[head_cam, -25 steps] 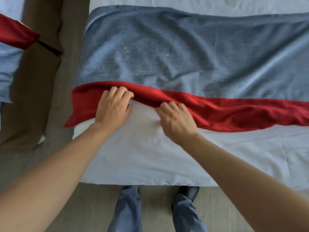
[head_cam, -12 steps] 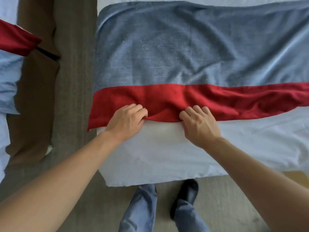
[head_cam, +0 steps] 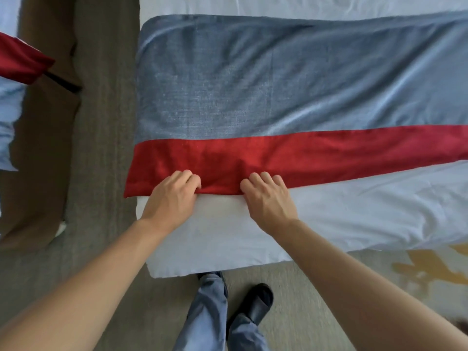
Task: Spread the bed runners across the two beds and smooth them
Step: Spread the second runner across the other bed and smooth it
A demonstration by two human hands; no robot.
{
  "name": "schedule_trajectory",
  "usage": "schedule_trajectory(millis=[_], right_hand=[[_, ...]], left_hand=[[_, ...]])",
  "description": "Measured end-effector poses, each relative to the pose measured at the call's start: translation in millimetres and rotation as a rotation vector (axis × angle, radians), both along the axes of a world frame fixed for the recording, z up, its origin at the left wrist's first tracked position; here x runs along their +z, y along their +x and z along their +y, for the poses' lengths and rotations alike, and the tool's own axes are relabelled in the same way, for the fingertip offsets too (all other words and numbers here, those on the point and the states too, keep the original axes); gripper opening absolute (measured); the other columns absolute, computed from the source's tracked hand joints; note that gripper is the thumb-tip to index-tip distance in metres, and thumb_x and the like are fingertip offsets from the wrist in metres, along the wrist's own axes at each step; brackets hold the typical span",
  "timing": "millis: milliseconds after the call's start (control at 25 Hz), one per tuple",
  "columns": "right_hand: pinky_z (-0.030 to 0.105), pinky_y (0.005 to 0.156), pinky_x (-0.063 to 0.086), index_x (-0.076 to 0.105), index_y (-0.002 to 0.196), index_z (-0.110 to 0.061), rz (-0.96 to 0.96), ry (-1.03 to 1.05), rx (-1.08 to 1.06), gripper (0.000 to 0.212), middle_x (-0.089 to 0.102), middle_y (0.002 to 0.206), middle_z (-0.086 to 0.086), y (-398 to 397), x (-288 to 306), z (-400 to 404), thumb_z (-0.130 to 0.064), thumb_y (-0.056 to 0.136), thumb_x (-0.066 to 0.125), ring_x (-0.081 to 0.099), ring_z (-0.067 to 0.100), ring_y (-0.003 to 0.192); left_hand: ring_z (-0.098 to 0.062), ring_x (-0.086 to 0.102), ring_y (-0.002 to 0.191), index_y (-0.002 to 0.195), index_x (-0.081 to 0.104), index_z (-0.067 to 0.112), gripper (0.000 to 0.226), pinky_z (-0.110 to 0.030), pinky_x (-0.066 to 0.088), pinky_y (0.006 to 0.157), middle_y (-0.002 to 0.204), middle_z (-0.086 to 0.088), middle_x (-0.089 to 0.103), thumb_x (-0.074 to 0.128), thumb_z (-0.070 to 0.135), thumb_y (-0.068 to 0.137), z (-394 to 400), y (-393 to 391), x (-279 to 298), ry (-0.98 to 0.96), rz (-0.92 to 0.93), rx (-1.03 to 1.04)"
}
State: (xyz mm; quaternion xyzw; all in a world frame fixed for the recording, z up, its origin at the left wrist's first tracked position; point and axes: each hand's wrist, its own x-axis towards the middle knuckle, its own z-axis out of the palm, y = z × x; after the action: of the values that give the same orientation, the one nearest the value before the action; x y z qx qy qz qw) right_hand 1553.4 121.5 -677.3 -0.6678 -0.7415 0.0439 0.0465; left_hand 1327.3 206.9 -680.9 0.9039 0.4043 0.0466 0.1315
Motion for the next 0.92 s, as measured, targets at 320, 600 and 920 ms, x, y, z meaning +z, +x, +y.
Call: schedule_trajectory(millis=[320,600,920], right_hand=[[0.040,0.066,0.037,0.060,0.094,-0.016,-0.094,-0.030,-0.169,0.027,0.053,0.087,0.003,143,24,-40,-0.002,0.071,0.062,0.050,0.029,0.077],[0.044,0.070,0.043,0.066,0.105,-0.012,-0.210,0.006,-0.328,0.034,0.056,0.093,0.007,354,13,-110,-0.005,0.073,0.073,0.056,0.032,0.083],[0.044,0.069,0.037,0.066,0.105,-0.015,-0.217,0.083,-0.285,0.023,0.056,0.094,0.009,527,-5,-112,-0.013,0.083,0.067,0.053,0.033,0.085]], left_hand=[[-0.026,0.052,0.079,0.088,0.059,0.018,0.015,-0.041,0.043,0.066,0.085,-0.001,0.053,0.062,0.022,0.075,-42,177,24,0.015,-0.022,-0.318],[-0.025,0.052,0.080,0.093,0.063,0.016,0.014,-0.038,0.042,0.065,0.087,-0.002,0.056,0.059,0.013,0.080,-89,386,12,0.111,-0.015,-0.374],[-0.028,0.054,0.084,0.095,0.064,0.017,0.011,-0.041,0.042,0.069,0.087,-0.003,0.057,0.060,0.018,0.085,-88,554,-16,0.235,0.012,-0.196]])
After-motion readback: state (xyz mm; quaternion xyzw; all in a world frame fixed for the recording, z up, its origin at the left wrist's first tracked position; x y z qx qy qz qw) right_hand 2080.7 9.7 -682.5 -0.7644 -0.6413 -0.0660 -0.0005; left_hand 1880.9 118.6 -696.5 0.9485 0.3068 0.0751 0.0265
